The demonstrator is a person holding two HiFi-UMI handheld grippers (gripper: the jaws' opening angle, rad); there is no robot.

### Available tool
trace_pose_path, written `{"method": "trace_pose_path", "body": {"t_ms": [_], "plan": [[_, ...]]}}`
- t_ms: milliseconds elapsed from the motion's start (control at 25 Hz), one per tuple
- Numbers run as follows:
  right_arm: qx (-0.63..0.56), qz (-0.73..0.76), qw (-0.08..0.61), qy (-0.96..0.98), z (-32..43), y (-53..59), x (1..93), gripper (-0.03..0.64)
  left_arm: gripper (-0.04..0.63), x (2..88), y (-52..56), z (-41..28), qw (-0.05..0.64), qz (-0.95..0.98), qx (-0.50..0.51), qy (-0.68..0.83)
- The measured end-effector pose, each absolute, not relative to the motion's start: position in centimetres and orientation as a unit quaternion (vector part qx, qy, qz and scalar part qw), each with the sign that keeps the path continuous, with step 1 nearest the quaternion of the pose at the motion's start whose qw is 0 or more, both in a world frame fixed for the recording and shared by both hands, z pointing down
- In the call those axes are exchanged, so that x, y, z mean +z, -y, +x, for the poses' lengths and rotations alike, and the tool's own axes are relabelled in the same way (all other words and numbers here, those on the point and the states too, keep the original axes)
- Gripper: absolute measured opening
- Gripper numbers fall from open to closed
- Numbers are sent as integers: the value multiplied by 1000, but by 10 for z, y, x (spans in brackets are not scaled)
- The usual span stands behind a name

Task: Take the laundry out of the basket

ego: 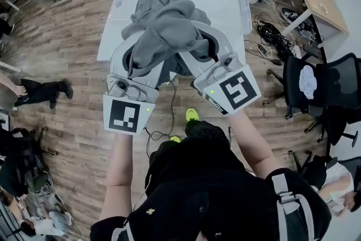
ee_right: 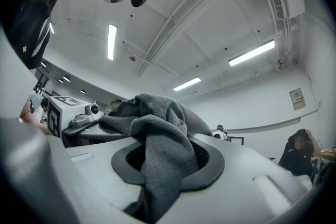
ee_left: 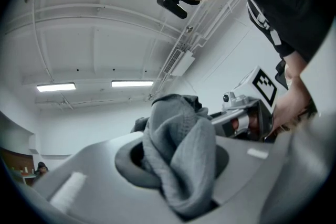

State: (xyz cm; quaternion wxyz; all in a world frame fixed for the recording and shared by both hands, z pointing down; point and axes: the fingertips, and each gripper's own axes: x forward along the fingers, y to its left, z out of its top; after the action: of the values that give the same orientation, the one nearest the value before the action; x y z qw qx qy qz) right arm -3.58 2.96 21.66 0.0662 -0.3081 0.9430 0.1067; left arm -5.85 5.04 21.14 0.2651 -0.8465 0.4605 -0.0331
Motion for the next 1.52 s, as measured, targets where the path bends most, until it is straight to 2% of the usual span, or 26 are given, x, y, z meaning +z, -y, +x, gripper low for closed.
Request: {"method": "trace_pose_path", "body": {"t_ms": [360,680,1000,1520], "plan": [[79,-312,54,-945,-51,-115,245,94,97,240,-135,-75,229,-855,-29,-465],[55,-312,68,-946,-53,-190,261,91,89,252,-211,-76,224,-855,-15,-468],[61,-324,73,-941,-50,-200,249,91,86,241,-221,-73,234,-858,-10,-457],[42,-316,49,-947,-46,-205,274,92,87,268,-225,-72,167,-863,-3,-477]]}}
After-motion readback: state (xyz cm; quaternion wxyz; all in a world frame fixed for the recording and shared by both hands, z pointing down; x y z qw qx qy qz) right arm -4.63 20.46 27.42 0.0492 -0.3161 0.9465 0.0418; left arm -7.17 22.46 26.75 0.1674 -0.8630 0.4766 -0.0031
